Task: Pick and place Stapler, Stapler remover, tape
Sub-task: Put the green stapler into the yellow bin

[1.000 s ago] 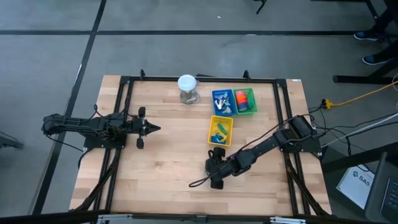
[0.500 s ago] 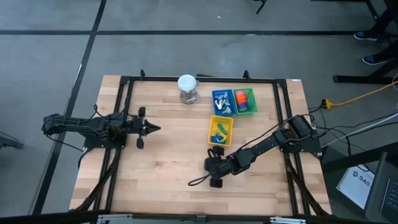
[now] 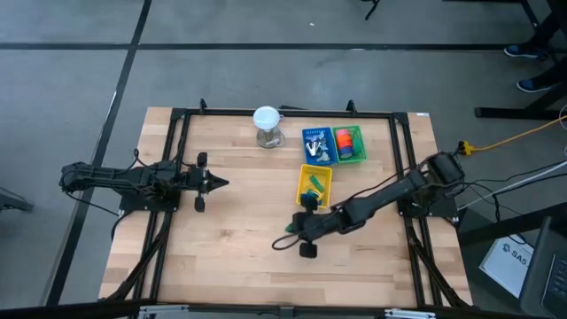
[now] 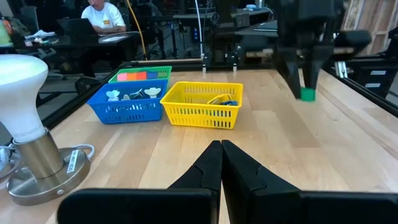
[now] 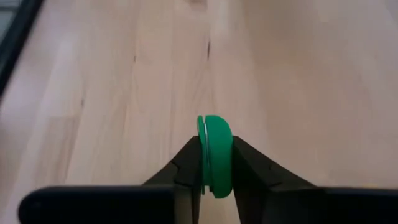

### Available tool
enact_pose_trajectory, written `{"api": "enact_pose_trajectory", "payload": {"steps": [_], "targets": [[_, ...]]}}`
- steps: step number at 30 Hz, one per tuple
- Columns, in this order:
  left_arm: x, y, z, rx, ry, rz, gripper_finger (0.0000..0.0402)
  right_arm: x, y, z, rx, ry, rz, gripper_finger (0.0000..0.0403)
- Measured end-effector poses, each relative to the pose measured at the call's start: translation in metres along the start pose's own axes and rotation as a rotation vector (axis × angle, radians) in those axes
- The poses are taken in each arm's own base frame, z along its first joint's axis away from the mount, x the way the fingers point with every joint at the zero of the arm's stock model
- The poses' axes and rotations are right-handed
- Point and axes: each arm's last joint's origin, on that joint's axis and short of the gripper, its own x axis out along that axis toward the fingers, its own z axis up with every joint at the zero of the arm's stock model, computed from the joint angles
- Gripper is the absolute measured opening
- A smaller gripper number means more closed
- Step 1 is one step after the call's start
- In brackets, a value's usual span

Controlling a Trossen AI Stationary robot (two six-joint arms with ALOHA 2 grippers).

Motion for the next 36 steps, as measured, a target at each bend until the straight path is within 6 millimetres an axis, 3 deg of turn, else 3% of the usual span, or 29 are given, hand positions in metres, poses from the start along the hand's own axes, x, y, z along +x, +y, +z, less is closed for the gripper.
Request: {"api": "enact_pose_trajectory", "payload": {"steps": [8, 16, 25, 36], "targets": [[0.0, 0.0, 0.0, 0.0, 0.001, 0.0, 0.0001, -0.032, -0.027, 0.006, 0.028, -0.067, -0.029, 0.0075], [0.0, 0.0, 0.0, 0.0, 0.0, 0.0, 0.0001, -0.051, -0.067, -0.006, 0.083, -0.088, -0.136, 0.0069], [0.0, 0.0, 0.0, 0.0, 0.0, 0.0, 0.0001, -0.052, -0.11, -0.041, 0.083, -0.088, -0.228, 0.0079], [0.0, 0.0, 0.0, 0.0, 0.0, 0.0, 0.0001, -0.046, -0.13, -0.075, 0.102, -0.064, -0.279, 0.0081]]}}
